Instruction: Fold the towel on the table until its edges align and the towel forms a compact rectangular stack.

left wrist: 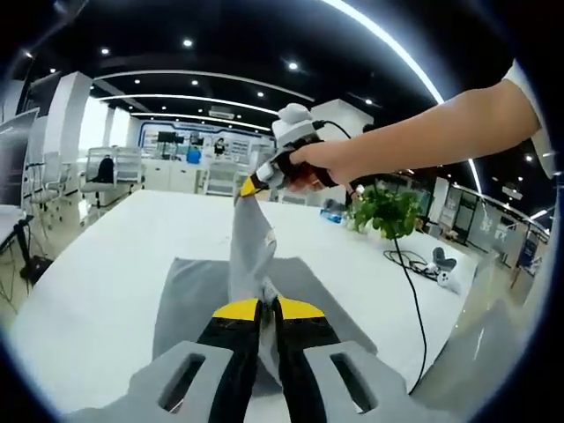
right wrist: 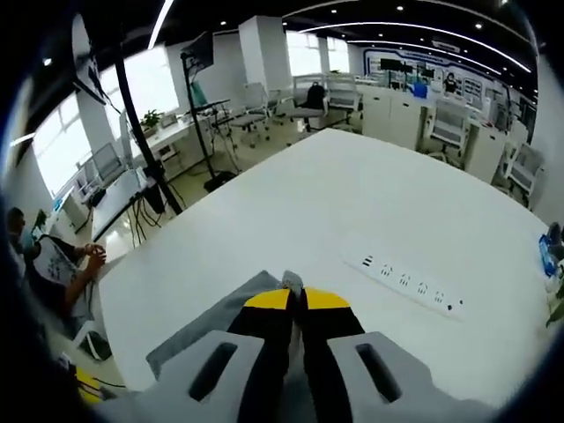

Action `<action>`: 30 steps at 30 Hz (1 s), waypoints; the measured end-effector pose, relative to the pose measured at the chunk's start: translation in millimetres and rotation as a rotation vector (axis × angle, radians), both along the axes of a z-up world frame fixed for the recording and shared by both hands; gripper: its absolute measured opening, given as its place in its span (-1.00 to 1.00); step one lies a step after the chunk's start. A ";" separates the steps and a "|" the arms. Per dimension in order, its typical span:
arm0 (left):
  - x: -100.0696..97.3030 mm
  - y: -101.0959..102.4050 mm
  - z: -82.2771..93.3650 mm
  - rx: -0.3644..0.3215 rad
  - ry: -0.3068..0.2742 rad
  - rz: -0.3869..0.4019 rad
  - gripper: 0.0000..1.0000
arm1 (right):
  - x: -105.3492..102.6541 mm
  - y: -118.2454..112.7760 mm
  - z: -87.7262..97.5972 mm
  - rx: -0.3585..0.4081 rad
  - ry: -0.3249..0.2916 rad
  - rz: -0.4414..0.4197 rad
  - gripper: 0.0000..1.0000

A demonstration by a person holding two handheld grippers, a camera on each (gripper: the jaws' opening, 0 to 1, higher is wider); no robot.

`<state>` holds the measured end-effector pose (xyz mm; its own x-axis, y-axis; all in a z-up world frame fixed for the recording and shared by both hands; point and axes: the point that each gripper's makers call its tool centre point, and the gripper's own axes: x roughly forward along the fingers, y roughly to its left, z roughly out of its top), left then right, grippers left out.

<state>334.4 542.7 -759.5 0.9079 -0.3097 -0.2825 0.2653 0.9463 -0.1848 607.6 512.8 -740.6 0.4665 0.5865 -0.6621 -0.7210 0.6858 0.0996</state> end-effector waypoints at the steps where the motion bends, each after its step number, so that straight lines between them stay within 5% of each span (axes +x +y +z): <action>1: -0.2 2.6 -3.7 0.006 0.005 0.003 -0.88 | 2.7 3.9 -4.1 -0.004 0.000 0.000 -0.97; 13: -4.6 36.3 -42.1 0.057 0.059 0.045 -0.87 | 4.5 22.3 -33.5 0.017 0.031 -0.020 -0.97; 30: -9.1 67.7 -83.6 0.042 0.149 0.119 -0.88 | 7.5 61.4 -71.1 0.022 0.047 -0.021 -0.96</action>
<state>325.3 610.3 -843.1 0.8846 -0.1872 -0.4270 0.1234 0.9772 -0.1729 615.1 574.2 -811.7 0.4478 0.5916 -0.6705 -0.7003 0.6982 0.1483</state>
